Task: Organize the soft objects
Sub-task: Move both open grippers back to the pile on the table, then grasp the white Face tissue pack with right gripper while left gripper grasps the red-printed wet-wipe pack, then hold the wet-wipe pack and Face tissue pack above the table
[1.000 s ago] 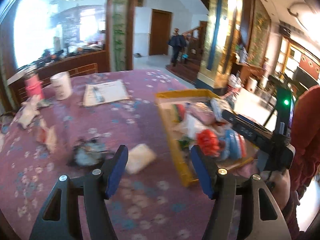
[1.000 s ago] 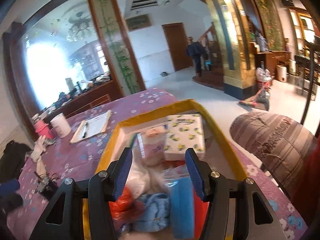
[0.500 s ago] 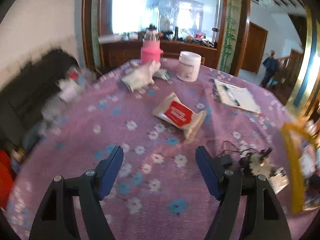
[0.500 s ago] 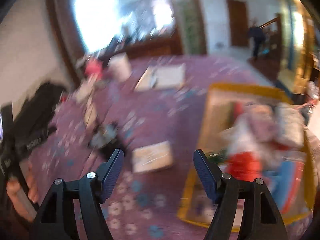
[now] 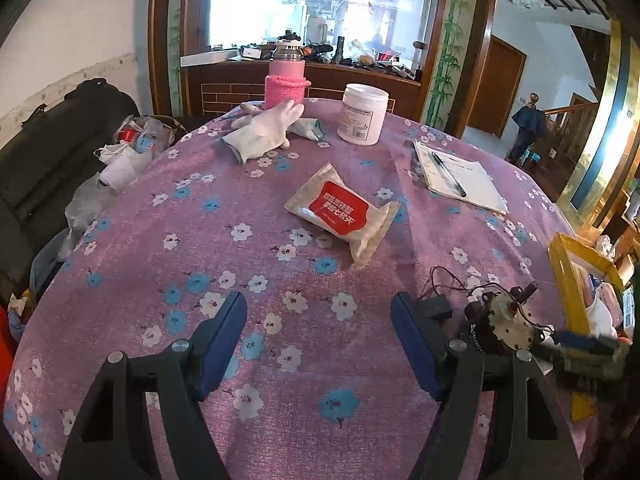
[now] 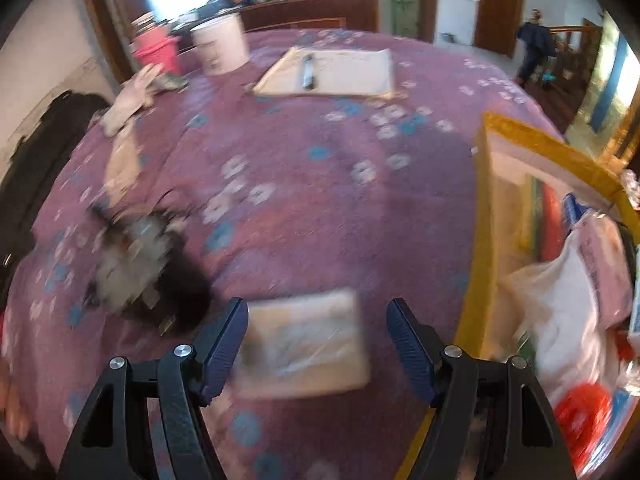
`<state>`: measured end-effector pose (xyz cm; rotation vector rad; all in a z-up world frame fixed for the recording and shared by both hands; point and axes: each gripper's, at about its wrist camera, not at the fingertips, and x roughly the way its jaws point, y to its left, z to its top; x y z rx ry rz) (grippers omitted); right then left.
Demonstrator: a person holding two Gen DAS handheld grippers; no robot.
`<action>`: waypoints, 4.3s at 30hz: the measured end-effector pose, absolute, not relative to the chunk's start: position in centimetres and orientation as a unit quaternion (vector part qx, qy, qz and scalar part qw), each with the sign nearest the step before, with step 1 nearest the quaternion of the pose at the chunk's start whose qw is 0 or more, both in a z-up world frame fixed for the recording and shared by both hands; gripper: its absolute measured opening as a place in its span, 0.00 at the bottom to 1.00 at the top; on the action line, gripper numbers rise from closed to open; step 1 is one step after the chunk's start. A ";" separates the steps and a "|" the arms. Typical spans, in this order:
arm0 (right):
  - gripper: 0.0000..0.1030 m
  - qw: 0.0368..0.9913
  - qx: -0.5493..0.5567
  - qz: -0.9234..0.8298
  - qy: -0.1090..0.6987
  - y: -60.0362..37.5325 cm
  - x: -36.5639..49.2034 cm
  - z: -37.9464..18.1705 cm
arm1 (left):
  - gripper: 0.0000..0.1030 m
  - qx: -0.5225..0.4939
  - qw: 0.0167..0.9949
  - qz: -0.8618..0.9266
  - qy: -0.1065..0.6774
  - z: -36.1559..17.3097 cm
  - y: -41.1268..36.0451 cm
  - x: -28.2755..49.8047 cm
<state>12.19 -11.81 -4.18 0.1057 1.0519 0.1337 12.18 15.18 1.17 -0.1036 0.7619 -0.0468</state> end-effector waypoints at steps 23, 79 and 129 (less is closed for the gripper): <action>0.45 0.880 -0.024 0.129 0.456 -7.9 8.2 -3.5 | 0.72 -0.064 0.920 -0.031 0.386 0.7 15.2 12.6; 0.46 0.930 0.041 0.108 0.349 -12.2 6.0 -1.3 | 0.33 -0.122 0.844 -0.095 0.514 -2.7 12.8 17.2; 0.46 0.957 0.038 0.060 0.281 -11.2 2.0 0.0 | 0.34 0.111 0.962 -0.057 0.243 0.7 4.5 2.2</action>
